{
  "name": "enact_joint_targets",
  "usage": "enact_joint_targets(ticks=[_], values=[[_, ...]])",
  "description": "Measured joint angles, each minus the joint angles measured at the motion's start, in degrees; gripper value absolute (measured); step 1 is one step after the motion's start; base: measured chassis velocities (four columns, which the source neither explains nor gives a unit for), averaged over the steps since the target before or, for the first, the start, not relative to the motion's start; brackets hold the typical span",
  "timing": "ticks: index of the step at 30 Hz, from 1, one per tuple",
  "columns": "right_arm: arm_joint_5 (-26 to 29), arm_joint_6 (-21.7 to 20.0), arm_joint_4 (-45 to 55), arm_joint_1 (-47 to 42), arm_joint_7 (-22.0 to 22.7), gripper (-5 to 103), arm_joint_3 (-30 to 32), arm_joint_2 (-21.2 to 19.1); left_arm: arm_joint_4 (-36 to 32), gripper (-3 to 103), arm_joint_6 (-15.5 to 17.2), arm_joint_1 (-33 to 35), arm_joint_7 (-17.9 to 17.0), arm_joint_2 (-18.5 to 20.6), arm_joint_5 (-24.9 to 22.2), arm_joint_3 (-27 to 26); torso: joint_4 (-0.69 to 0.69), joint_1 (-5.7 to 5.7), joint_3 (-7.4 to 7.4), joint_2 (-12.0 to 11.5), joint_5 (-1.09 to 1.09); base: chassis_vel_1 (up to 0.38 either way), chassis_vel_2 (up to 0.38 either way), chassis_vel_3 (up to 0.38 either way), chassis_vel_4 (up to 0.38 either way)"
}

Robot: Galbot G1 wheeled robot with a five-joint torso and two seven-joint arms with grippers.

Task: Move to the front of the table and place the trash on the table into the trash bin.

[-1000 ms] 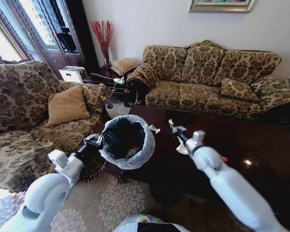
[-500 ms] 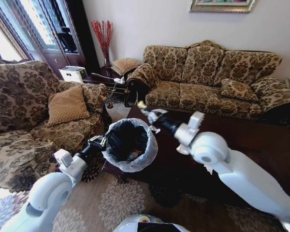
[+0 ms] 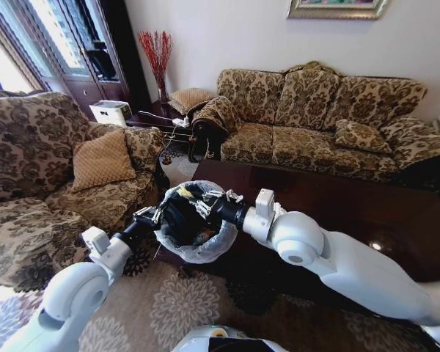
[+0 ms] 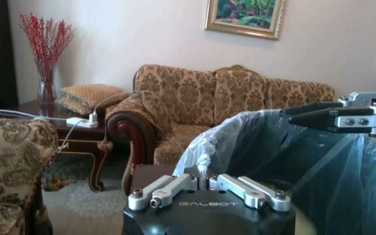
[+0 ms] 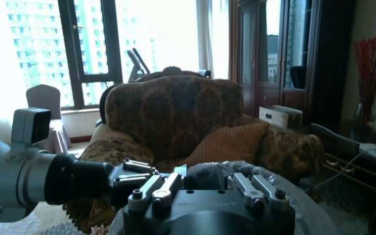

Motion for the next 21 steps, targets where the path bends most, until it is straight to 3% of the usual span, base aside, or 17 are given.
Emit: enact_joint_targets(ticks=[5, 6, 9, 11, 12, 16, 21], values=[[-0.15, 0.36, -0.29, -0.49, 0.68, 49, 0.86, -0.01, -0.47, 3, 0.1, 0.21, -0.02, -0.24, 0.0, 0.01, 0.0, 0.0, 0.0, 0.0, 0.0, 0.0, 0.0, 0.0, 0.0], [-0.15, 0.36, -0.29, -0.49, 0.68, 49, 0.86, -0.01, -0.47, 3, 0.1, 0.21, -0.02, -0.24, 0.0, 0.01, 0.0, 0.0, 0.0, 0.0, 0.0, 0.0, 0.0, 0.0, 0.0], [0.07, 1.33, -0.9, -1.21, 3.91, 66, 3.9, 0.44, -0.58, 3, 0.1, 0.57, -0.05, -0.44, 0.12, -0.31, 0.01, 0.0, 0.0, 0.0, 0.01, 0.0, 0.0, 0.0, 0.0], [0.07, 1.71, -1.68, -1.96, 5.4, 66, 5.97, 0.28, -0.6, 3, -0.06, 0.68, -0.06, -0.53, 0.27, -0.43, 0.01, 0.0, 0.0, 0.0, 0.0, 0.0, 0.0, 0.0, 0.0], [-1.71, 2.32, -3.53, -3.89, 5.95, 77, 9.2, -0.65, -0.67, 3, -0.26, 0.76, -0.09, -0.58, 0.39, -0.57, 0.02, 0.0, 0.0, 0.0, 0.0, 0.0, 0.0, 0.0, 0.0], [-8.41, 4.54, -9.81, -10.32, 3.96, 88, 17.04, -4.29, -1.04, 3, -0.28, 0.89, -0.09, -0.63, 0.64, -1.17, 0.0, 0.0, 0.0, 0.0, 0.02, 0.0, 0.0, 0.0, 0.0], [-12.68, 5.42, -17.72, -20.56, 6.99, 100, 26.96, -5.18, -1.25, 3, -0.34, 0.97, 0.02, -1.34, 1.41, -1.48, 0.0, 0.0, 0.0, 0.0, 0.01, 0.0, 0.0, 0.0, 0.0]])
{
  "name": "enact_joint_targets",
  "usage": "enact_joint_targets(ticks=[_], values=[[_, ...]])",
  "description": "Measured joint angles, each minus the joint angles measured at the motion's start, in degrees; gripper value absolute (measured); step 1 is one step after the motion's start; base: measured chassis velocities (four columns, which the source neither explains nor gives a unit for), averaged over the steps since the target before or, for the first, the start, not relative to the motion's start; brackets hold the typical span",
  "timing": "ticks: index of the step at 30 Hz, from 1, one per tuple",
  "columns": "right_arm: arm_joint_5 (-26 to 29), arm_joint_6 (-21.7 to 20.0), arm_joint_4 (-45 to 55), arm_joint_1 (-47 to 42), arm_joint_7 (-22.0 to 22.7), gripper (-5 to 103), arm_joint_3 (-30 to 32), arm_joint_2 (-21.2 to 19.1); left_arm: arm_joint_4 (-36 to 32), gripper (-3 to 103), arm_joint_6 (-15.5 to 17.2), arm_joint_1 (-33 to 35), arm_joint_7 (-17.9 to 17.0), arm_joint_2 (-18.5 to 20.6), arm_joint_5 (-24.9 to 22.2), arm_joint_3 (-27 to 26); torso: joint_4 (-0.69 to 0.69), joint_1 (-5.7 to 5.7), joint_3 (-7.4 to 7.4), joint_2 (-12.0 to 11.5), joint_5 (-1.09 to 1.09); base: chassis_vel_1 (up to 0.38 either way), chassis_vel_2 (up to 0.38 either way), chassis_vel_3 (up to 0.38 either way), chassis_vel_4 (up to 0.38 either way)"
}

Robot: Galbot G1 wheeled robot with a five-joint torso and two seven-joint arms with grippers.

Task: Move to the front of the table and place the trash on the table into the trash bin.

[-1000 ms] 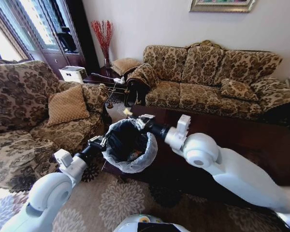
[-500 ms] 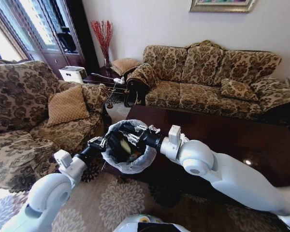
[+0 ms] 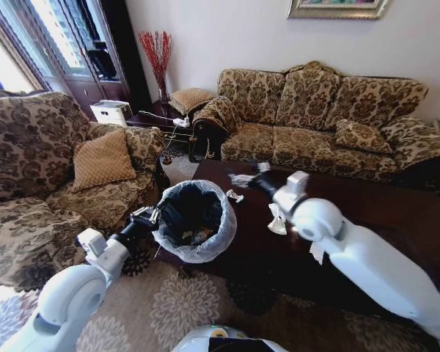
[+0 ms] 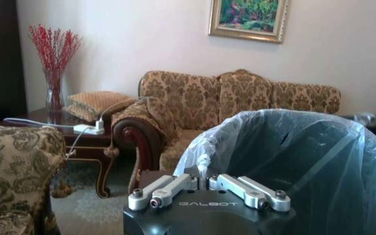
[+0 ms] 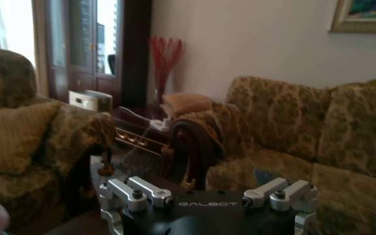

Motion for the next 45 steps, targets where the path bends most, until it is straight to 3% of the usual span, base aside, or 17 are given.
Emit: enact_joint_targets(ticks=[5, 12, 18, 25, 30, 31, 33, 36, 39, 42, 45], values=[[-4.7, 1.34, -6.07, -9.77, 0.17, 100, 5.64, 2.61, -0.44, 3, -0.2, 0.27, -0.04, -0.48, 0.8, -0.1, 0.0, 0.0, 0.0, 0.0, 0.01, 0.0, 0.0, 0.0, 0.0], [-5.17, 2.8, -13.79, -19.88, 0.65, 100, 10.82, 12.49, -1.02, 3, -0.35, 0.97, -0.13, 0.1, 0.85, -0.15, 0.0, -0.01, -0.01, 0.0, -0.01, 0.0, 0.0, 0.0, 0.0], [-5.88, 4.49, -18.29, -19.64, -0.65, 100, 9.49, 17.3, -1.49, 3, -0.39, 1.49, -0.14, 0.34, 0.85, -0.05, 0.0, -0.01, -0.01, 0.0, -0.01, -0.038, -0.029, -0.044, -0.036], [-8.87, 7.42, -27.72, -13.89, -3.82, 100, 3.17, 23.6, -2.42, 3, -1.19, 2.53, -0.16, 0.22, -0.06, -0.57, -0.02, -0.01, 0.0, 0.0, -0.01, -0.084, -0.078, -0.068, -0.083], [-9.26, 7.99, -31.68, -10.98, -5.48, 98, 1.15, 25.13, -2.76, 3, -1.22, 2.39, -0.3, 0.08, -0.33, -0.53, 0.04, 0.0, 0.0, 0.0, -0.01, -0.012, -0.011, -0.006, -0.012], [-9.61, 8.05, -32.84, -10.61, -5.87, 88, 1.01, 25.36, -2.76, 3, -1.22, 2.0, -0.36, 0.23, -0.37, -0.28, 0.05, 0.0, 0.0, 0.0, -0.02, 0.0, 0.0, 0.0, 0.0], [-9.65, 8.05, -33.53, -10.53, -5.93, 88, 1.03, 25.48, -2.76, 3, -1.22, 1.79, -0.36, 0.4, -0.38, -0.11, 0.02, 0.0, 0.0, 0.0, -0.03, 0.0, 0.0, 0.0, 0.0], [-9.87, 8.03, -35.96, -9.81, -6.0, 72, 1.24, 26.23, -2.79, 3, -1.35, 2.07, -0.15, 0.26, -0.41, -0.14, -0.01, -0.01, -0.01, 0.01, -0.02, 0.0, 0.0, 0.0, 0.0], [-10.13, 8.13, -36.96, -9.44, -6.0, 66, 1.38, 26.66, -2.91, 3, -1.41, 2.11, -0.15, 0.11, -0.41, -0.29, -0.01, -0.02, -0.02, 0.01, -0.04, 0.0, 0.0, 0.0, 0.0], [-10.92, 8.36, -37.36, -9.46, -5.89, 49, 1.51, 26.83, -3.1, 3, -1.48, 2.1, -0.17, -0.14, -0.41, -0.37, -0.01, -0.02, -0.02, 0.02, -0.05, 0.0, 0.0, 0.0, 0.0], [-11.26, 8.5, -37.0, -9.74, -5.83, 44, 1.51, 26.63, -3.12, 3, -1.48, 2.12, -0.1, -0.37, -0.41, -0.27, -0.01, -0.02, -0.01, 0.02, -0.03, 0.0, 0.0, 0.0, 0.0]])
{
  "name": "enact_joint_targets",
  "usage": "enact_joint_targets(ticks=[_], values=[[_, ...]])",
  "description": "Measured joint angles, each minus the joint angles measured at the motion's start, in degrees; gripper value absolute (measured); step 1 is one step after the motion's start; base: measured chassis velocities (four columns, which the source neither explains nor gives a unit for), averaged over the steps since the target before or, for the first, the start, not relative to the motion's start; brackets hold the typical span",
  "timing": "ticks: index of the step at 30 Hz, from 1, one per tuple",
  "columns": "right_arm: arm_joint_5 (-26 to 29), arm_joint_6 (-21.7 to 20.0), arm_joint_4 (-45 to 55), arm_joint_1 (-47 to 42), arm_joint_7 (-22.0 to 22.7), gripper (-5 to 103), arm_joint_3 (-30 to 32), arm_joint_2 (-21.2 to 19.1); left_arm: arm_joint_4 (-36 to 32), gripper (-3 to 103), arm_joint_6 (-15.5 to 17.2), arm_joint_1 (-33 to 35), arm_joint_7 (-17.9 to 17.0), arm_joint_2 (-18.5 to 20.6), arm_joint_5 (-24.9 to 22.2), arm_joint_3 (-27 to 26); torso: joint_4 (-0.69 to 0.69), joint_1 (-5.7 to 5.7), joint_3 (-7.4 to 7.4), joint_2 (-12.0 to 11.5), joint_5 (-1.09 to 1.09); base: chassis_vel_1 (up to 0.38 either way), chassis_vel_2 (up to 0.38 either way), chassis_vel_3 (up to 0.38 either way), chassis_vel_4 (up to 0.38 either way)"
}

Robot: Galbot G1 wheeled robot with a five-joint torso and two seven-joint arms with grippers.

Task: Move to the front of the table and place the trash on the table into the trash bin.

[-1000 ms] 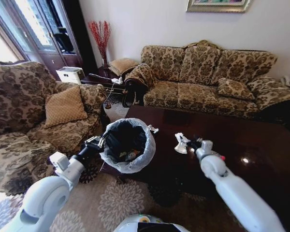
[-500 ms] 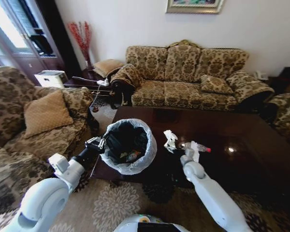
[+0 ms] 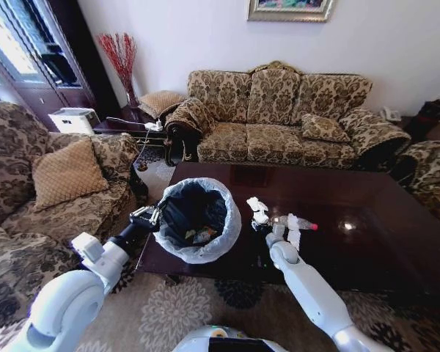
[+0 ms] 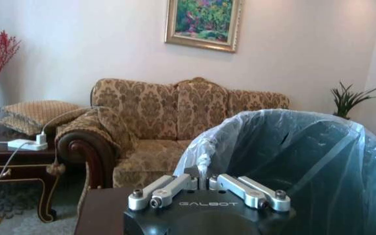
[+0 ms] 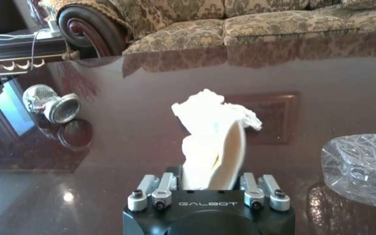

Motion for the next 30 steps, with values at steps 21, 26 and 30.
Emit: enact_joint_targets(ticks=[21, 26, 30], values=[[-3.48, 0.58, 16.85, -0.87, 3.52, 0, -0.92, -5.7, 0.0, 3, -0.35, -0.06, 0.66, -1.29, 0.46, 0.94, 0.01, 0.02, 0.02, -0.02, 0.04, 0.0, 0.0, 0.0, 0.0], [-0.13, -0.93, 25.57, 0.93, 3.89, 0, -0.7, -9.26, 0.0, 3, -0.35, 0.2, 0.73, -1.58, 0.87, 0.85, 0.01, 0.02, 0.02, -0.02, 0.04, 0.0, 0.0, 0.0, 0.0], [6.91, -4.28, 35.56, 8.25, 3.72, 0, -2.27, -15.11, 0.38, 3, -0.32, -0.12, 1.34, -2.2, 1.6, 1.38, 0.01, 0.01, 0.01, -0.02, 0.01, 0.0, 0.0, 0.0, 0.0]])
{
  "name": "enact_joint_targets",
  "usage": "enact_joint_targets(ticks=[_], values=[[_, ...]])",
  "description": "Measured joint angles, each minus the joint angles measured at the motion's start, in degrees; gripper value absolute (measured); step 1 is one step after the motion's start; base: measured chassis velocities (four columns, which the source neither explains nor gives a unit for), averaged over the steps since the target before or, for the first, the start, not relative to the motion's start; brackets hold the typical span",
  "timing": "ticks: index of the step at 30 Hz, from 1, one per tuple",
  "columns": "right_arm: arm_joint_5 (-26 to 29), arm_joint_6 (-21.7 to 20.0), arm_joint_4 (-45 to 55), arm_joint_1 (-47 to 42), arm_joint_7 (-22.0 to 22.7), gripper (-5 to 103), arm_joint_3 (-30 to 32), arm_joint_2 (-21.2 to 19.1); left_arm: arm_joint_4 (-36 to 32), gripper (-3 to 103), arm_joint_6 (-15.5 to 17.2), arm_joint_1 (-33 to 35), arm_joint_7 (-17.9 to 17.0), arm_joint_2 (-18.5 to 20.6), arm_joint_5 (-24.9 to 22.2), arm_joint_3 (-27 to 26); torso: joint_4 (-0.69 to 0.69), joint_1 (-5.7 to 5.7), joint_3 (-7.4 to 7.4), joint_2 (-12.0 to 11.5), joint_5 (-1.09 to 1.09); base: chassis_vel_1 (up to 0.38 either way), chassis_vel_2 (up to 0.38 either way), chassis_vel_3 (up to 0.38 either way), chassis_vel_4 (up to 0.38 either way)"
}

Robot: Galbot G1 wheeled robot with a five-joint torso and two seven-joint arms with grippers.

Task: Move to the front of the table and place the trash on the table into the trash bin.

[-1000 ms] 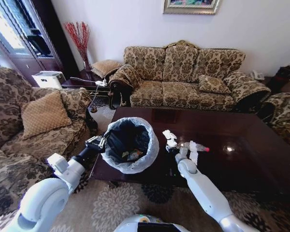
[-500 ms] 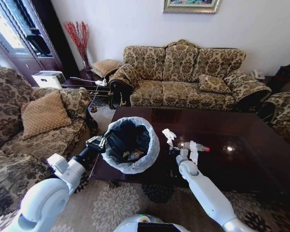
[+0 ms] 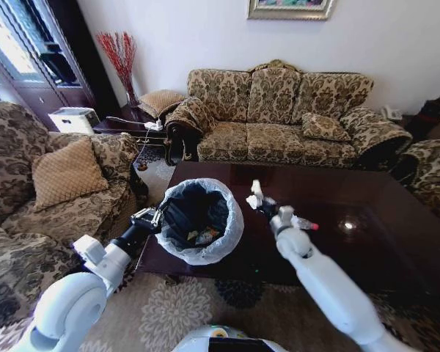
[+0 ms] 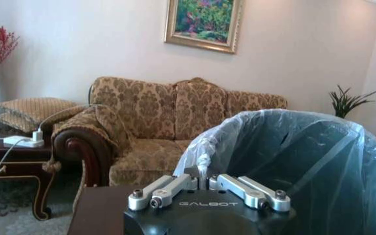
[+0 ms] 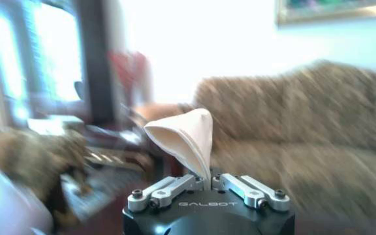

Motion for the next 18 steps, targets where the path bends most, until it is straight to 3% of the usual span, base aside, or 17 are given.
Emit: enact_joint_targets(ticks=[4, 6, 8, 14, 16, 18], values=[[11.88, -4.88, 8.61, 10.66, 0.05, 0, -4.39, -5.7, 0.18, 3, 0.41, -0.1, 0.32, -0.64, 0.9, 0.59, 0.01, 0.01, 0.0, 0.0, 0.0, 0.0, 0.0, 0.0, 0.0], [14.64, -5.82, 10.66, 12.8, 0.05, 0, -5.6, -6.75, 0.19, 3, 0.69, -0.08, 0.34, -0.63, 1.26, 0.58, 0.0, 0.01, 0.0, 0.0, 0.0, 0.0, 0.0, 0.0, 0.0], [21.38, -7.79, 16.61, 16.9, -0.05, 0, -9.28, -9.07, 0.11, 3, 2.26, -0.05, -0.56, -0.3, 1.94, 0.15, 0.0, 0.0, 0.0, 0.0, 0.01, 0.0, 0.0, 0.0, 0.0], [27.98, -9.1, 21.54, 18.82, -0.33, 0, -11.83, -10.5, -0.21, 3, 4.75, -0.05, -3.08, 0.31, 2.0, -0.15, 0.0, -0.01, 0.0, 0.0, 0.01, 0.0, 0.0, 0.0, 0.0], [36.67, -11.34, 25.34, 20.89, -0.81, 0, -13.79, -11.66, -0.28, 3, 5.66, -0.02, -3.77, 0.63, 2.66, -0.23, 0.0, -0.01, 0.0, 0.0, 0.0, 0.0, 0.0, 0.0, 0.0], [38.89, -12.75, 26.43, 21.56, -0.62, 0, -15.13, -12.2, -0.29, 3, 5.75, -0.03, -3.95, 0.58, 2.71, -0.23, 0.0, -0.01, 0.0, 0.0, 0.01, 0.0, 0.0, 0.0, 0.0]])
